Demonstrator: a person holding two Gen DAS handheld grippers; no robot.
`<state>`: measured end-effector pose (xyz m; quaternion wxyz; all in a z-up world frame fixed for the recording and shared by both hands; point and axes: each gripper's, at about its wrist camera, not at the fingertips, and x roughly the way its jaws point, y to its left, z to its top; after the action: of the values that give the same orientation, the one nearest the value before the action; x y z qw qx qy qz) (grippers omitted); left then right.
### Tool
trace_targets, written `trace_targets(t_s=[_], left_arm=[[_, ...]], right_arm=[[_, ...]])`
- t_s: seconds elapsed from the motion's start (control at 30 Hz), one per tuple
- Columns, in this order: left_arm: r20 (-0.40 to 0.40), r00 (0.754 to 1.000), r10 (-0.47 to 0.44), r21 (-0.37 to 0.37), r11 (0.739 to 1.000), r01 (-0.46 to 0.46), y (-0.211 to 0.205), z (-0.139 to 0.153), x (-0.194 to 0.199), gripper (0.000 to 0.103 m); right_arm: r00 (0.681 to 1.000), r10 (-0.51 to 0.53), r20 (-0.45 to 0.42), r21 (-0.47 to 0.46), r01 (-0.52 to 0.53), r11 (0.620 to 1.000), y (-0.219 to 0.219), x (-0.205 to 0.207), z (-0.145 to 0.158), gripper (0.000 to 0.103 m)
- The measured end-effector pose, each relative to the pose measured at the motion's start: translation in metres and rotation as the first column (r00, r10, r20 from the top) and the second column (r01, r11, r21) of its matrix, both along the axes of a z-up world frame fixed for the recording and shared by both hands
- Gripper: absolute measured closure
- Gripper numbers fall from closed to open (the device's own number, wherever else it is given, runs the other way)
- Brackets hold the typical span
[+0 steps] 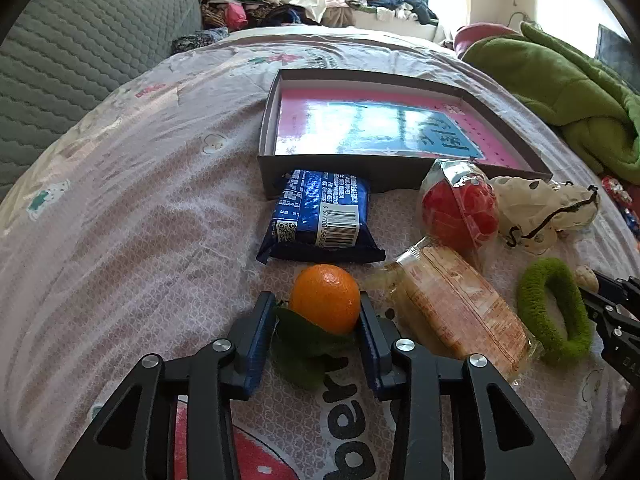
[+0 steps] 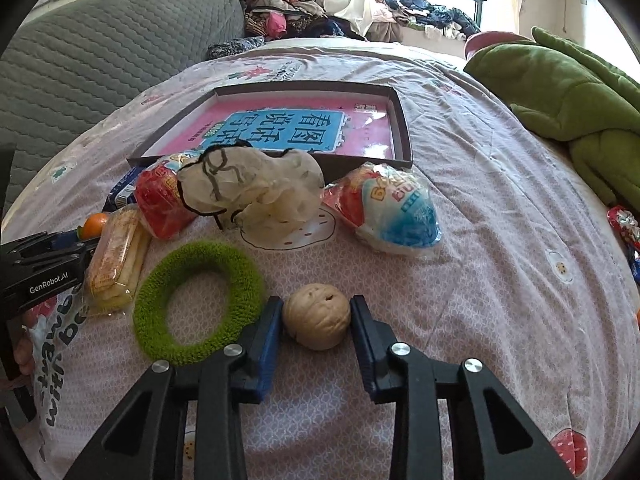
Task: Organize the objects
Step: 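Close the left gripper on the mandarin while the right gripper grasps the walnut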
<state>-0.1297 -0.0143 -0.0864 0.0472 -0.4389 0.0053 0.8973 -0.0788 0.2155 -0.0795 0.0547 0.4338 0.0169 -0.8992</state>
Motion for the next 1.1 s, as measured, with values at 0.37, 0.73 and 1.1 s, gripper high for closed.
trace_targets(t_s=[0.37,0.73,1.1], left_arm=[[-0.058,0.998,-0.006,0.010,1.000,0.006,0.001,0.020,0.014,0.068],[-0.103,0.995,-0.013,-0.012,1.000,0.012,0.011,0.047,0.026,0.068],[-0.148,0.989,0.010,0.013,1.000,-0.008,0.020,0.088,0.020,0.068]], right_arm=[[0.998,0.013,-0.060,0.011,-0.012,1.000,-0.007,0.008,0.019,0.069],[0.992,0.029,-0.119,-0.013,-0.031,0.999,-0.015,0.016,0.045,0.069],[0.973,0.067,-0.219,-0.008,-0.071,0.997,-0.025,0.008,0.094,0.069]])
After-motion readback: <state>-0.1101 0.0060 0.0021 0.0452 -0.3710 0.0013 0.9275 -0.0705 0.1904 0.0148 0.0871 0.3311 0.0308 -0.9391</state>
